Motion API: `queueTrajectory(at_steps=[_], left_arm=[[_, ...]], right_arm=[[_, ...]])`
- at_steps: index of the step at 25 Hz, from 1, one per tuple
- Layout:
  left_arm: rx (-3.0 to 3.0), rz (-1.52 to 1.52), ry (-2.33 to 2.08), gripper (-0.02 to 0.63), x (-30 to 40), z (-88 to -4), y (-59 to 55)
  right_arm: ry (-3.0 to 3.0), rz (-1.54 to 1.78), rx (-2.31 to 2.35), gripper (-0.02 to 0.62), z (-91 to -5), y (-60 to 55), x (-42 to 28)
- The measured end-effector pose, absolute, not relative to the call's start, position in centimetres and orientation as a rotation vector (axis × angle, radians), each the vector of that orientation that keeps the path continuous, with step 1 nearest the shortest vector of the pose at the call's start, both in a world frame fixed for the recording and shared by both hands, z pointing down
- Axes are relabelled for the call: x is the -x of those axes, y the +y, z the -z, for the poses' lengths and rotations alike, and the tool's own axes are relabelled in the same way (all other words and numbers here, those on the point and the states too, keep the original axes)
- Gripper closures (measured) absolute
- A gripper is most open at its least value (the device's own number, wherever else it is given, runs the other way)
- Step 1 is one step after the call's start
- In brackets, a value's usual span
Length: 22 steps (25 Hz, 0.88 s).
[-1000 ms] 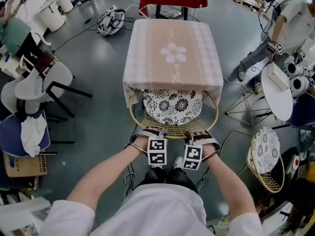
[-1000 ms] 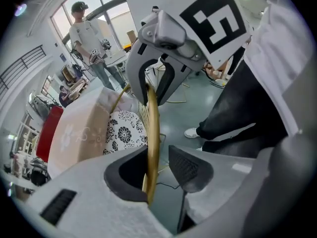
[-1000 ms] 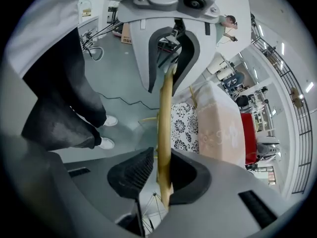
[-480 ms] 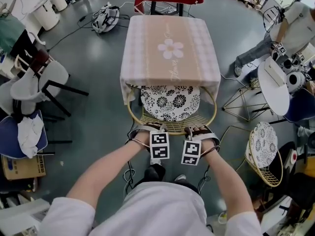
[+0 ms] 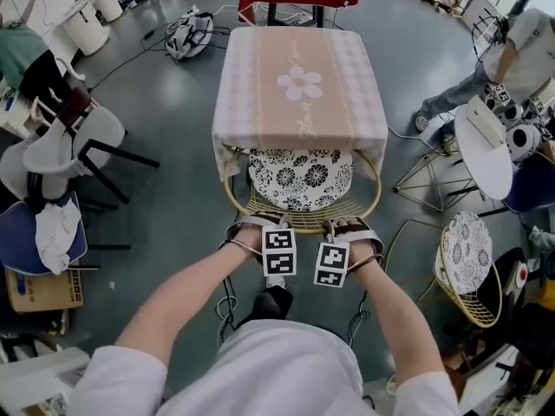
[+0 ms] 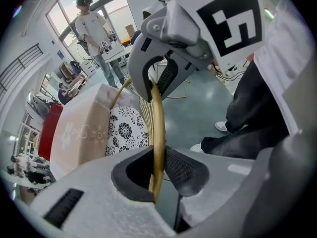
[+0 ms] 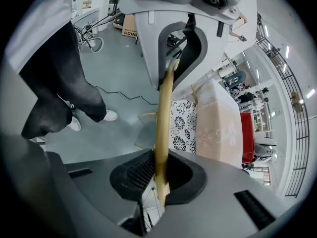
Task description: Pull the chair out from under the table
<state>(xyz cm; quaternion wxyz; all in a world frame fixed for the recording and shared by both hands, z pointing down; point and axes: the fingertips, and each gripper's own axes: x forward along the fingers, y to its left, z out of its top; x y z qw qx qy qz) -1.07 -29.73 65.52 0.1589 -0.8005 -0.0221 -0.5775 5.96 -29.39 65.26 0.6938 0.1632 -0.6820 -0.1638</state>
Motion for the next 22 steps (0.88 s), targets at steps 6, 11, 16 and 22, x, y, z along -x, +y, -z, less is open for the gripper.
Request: queueTrajectory(at_steps=[6,11,16,22], left_arm=[[2.279,1.668,-0.08,0.549,1.3,-65.6,-27.8],[2.274,1.684,-0.06,0.549,1.4,-65.7,-26.0],[2.275,1.695,-0.05,0.549,1.4,-65.7,-23.9],[2.279,1.705,-0.033,0.549,1.5,-65.9,-21.7]], right_arm=[[-1.551,0.357,-0.337,0.56,-65.2,-27.3,-5.6],[-1.554,0.369,-0.332,0.56,-65.3,-25.5,-5.6],[-1.556,0.382,-0.32,0.561,-65.2,-23.6,-5.6],[-1.557,0.396,-0.31,0.56,-65.3,-21.5,-5.6]])
